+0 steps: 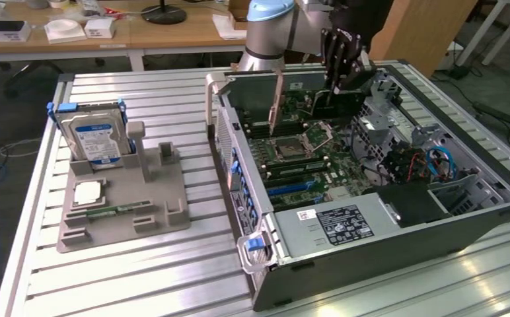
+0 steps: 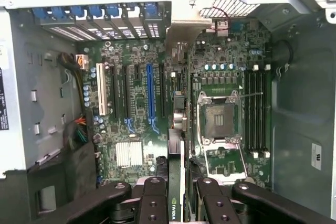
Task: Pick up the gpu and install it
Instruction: 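Insert the gpu into the slot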
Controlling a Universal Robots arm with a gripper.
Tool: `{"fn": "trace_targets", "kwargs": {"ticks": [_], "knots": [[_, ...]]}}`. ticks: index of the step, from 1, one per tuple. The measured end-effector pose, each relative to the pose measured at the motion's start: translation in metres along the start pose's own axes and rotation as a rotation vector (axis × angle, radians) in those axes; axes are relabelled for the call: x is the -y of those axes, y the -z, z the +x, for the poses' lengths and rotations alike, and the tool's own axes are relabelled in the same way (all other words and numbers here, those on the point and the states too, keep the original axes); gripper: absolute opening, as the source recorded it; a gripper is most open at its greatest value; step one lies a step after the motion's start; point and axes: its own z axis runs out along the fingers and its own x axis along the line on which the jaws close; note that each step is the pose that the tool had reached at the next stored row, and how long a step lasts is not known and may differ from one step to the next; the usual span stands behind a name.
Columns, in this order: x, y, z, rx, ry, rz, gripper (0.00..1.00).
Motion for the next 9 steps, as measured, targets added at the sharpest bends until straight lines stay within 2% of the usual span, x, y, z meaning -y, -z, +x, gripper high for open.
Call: {"fn": "trace_targets", "kwargs": {"ticks": [9], "knots": [[-0.0011,-0.0164,0.0,-0.001,-0.035,-0.0002,0.26]]}}
